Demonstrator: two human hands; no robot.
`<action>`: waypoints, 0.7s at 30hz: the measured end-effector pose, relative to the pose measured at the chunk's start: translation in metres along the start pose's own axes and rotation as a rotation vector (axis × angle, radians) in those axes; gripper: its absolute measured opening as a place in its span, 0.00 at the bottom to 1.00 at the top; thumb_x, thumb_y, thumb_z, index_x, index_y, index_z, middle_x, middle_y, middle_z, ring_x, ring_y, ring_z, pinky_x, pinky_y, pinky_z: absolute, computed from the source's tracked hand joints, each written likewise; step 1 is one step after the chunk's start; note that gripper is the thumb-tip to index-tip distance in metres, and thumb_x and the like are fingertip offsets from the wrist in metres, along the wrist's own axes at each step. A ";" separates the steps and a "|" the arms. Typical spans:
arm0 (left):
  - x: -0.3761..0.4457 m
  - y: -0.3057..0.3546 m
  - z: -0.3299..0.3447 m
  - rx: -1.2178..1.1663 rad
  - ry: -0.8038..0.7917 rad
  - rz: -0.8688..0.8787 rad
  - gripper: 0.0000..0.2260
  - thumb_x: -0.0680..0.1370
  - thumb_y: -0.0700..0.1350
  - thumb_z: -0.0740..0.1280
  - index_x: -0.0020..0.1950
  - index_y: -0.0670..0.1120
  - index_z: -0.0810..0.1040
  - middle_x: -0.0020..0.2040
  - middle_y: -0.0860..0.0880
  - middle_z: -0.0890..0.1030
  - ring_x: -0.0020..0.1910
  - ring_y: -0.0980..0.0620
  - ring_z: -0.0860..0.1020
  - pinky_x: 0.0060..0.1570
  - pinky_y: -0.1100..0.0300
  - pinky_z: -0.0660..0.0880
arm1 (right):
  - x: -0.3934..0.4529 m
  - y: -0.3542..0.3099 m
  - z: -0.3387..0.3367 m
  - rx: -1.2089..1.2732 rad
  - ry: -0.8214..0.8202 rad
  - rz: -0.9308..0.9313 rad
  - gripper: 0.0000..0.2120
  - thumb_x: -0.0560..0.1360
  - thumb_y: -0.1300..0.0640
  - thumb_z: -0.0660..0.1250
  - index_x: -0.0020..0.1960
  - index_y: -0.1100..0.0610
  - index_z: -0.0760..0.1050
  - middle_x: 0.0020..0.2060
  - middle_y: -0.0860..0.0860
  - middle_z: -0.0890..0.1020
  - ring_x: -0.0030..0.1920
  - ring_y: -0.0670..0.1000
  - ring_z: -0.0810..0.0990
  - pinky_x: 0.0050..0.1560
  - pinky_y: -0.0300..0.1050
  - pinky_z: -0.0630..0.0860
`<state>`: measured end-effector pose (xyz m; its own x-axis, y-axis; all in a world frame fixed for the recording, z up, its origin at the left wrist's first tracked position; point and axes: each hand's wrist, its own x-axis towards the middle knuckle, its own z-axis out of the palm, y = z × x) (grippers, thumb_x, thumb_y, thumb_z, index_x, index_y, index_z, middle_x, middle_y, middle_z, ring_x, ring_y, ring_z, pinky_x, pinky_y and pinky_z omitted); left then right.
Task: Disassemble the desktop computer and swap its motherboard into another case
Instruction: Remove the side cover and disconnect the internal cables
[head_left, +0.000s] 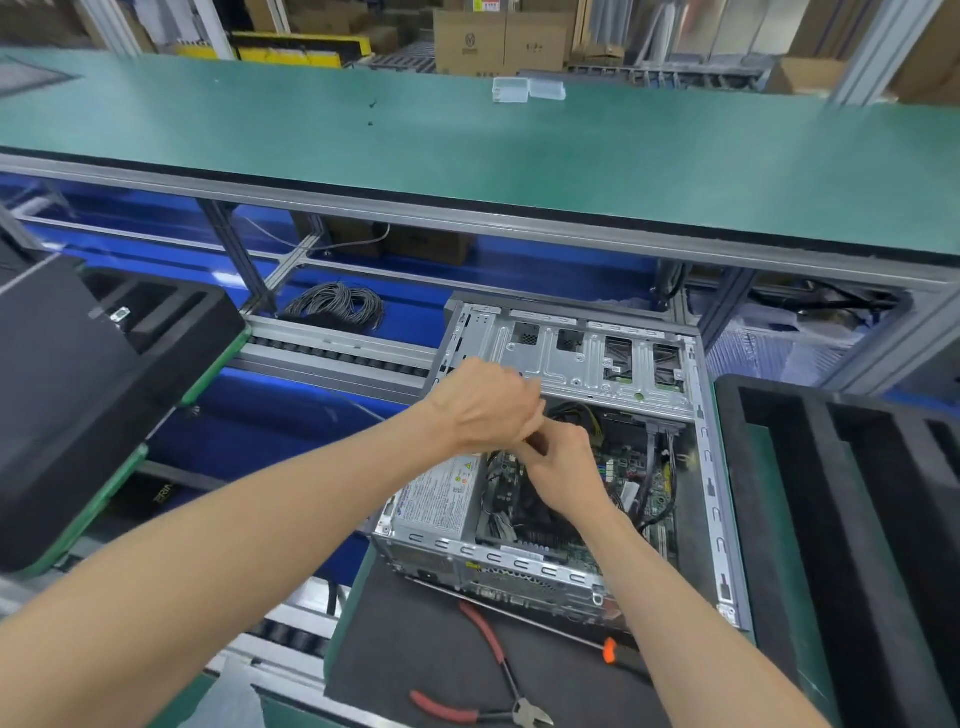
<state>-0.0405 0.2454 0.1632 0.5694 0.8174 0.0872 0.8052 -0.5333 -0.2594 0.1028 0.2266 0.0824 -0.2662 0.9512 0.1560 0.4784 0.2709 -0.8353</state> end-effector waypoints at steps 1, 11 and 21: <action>0.000 -0.005 -0.001 0.029 -0.029 0.118 0.15 0.84 0.51 0.50 0.40 0.47 0.65 0.29 0.51 0.67 0.24 0.50 0.65 0.25 0.57 0.64 | 0.000 0.002 0.000 -0.007 -0.012 0.001 0.21 0.77 0.58 0.72 0.31 0.45 0.67 0.23 0.37 0.75 0.24 0.43 0.70 0.28 0.33 0.64; 0.008 0.021 -0.003 -0.071 -0.152 -0.372 0.15 0.78 0.43 0.59 0.31 0.48 0.63 0.30 0.50 0.65 0.26 0.50 0.63 0.28 0.58 0.58 | 0.001 0.001 0.002 -0.069 -0.051 0.007 0.20 0.75 0.64 0.70 0.32 0.47 0.67 0.24 0.45 0.72 0.26 0.44 0.70 0.29 0.36 0.60; 0.000 0.013 0.006 0.013 -0.051 -0.030 0.17 0.81 0.46 0.55 0.31 0.47 0.63 0.28 0.50 0.69 0.23 0.50 0.62 0.32 0.57 0.63 | -0.002 0.001 0.000 -0.076 -0.078 0.019 0.20 0.76 0.62 0.70 0.31 0.49 0.67 0.23 0.44 0.72 0.27 0.41 0.71 0.29 0.34 0.65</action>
<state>-0.0309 0.2401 0.1541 0.5361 0.8429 0.0464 0.8192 -0.5062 -0.2695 0.1040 0.2253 0.0816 -0.3194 0.9426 0.0972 0.5450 0.2666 -0.7949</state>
